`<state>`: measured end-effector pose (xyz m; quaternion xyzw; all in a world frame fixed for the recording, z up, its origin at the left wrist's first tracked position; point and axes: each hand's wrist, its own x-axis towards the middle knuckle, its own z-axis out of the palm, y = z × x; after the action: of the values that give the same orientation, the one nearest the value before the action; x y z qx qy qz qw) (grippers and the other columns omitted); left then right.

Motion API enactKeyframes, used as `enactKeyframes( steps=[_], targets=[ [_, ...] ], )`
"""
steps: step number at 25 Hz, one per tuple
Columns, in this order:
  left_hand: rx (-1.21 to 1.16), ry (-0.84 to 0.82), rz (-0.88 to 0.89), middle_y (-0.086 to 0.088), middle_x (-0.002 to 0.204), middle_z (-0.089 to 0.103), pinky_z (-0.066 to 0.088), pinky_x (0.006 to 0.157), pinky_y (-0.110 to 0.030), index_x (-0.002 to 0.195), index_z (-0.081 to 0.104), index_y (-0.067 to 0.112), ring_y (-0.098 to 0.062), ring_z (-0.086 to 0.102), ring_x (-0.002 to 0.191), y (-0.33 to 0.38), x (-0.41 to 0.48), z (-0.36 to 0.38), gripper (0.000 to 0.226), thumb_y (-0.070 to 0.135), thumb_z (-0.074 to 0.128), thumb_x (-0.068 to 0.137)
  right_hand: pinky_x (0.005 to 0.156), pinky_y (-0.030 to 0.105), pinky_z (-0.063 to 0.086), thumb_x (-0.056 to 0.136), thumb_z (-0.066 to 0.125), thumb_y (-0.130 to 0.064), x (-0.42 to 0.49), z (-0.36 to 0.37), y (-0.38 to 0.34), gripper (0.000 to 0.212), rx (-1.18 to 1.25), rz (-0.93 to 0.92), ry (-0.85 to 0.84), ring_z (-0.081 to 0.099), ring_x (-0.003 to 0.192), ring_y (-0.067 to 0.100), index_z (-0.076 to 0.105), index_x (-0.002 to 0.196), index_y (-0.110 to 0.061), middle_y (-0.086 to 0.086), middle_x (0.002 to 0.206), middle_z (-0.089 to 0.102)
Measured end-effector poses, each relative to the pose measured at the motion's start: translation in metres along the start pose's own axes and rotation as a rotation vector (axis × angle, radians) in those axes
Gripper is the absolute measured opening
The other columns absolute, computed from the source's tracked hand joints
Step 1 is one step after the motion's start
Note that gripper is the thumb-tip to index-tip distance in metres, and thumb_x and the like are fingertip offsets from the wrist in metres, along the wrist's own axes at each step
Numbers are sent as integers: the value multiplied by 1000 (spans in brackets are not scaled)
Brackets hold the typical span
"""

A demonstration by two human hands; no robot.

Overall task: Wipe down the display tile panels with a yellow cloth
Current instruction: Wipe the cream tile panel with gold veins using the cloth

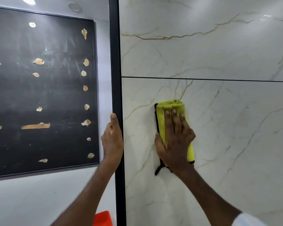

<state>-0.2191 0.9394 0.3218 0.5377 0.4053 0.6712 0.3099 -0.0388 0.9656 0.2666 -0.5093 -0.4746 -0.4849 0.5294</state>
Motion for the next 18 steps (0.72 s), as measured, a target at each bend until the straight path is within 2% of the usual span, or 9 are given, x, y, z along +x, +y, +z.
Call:
enactKeyframes(
  steps=[2, 4, 7, 9, 10, 12, 15, 18],
  targets=[
    [3, -14, 21, 8, 83, 44, 31, 87, -37, 86, 51, 21, -13, 44, 79, -5, 4, -2, 54, 63, 24, 106, 97, 57, 39, 80, 54, -44, 0, -3, -10, 84, 3, 31, -11, 39, 145, 36, 37, 158, -17, 10, 164, 39],
    [24, -1, 57, 5, 83, 47, 33, 84, -38, 90, 52, 12, -18, 46, 83, -9, 4, -3, 61, 64, 24, 105, 94, 56, 39, 76, 53, -46, 50, 0, -18, 86, 21, 17, 14, 38, 141, 32, 39, 157, -18, 10, 162, 42],
    [15, 9, 79, 7, 80, 43, 35, 73, -35, 87, 50, 18, -15, 42, 78, -13, 8, -4, 56, 64, 25, 105, 97, 58, 38, 76, 50, -48, 141, 1, -29, 88, 104, 88, -19, 34, 141, 28, 39, 159, -20, 6, 164, 39],
    [19, -3, 93, 8, 81, 42, 36, 65, -26, 82, 48, 22, -10, 40, 75, -16, 11, -5, 53, 64, 25, 105, 101, 59, 37, 79, 48, -48, 157, 3, -30, 87, 137, 122, -29, 33, 146, 30, 37, 161, -22, 3, 166, 35],
    [9, -10, 109, 6, 82, 44, 35, 66, -24, 82, 47, 20, -10, 40, 75, -18, 11, -5, 55, 65, 25, 104, 101, 59, 37, 80, 49, -48, 148, 4, -30, 85, 135, 101, -8, 35, 146, 31, 38, 160, -22, 3, 166, 36],
    [0, -10, 135, -1, 82, 47, 38, 66, -29, 83, 47, 8, -14, 41, 76, -20, 12, -6, 65, 67, 25, 103, 100, 56, 38, 82, 54, -47, 108, 4, -27, 82, 104, 57, 50, 37, 146, 29, 43, 158, -20, 4, 164, 40],
    [7, 6, 147, 1, 79, 45, 38, 65, -29, 75, 41, 16, -13, 39, 72, -19, 10, -6, 60, 66, 25, 105, 101, 56, 39, 86, 59, -45, 3, 3, -21, 78, 50, 43, 58, 40, 146, 35, 45, 157, -15, 11, 163, 42],
    [25, 10, 171, 4, 77, 42, 35, 65, -27, 73, 37, 21, -11, 37, 69, -19, 10, -5, 54, 61, 26, 108, 98, 61, 41, 89, 57, -43, -137, -7, -22, 78, -3, 28, -68, 41, 145, 41, 39, 157, -11, 17, 162, 41]
  ],
)
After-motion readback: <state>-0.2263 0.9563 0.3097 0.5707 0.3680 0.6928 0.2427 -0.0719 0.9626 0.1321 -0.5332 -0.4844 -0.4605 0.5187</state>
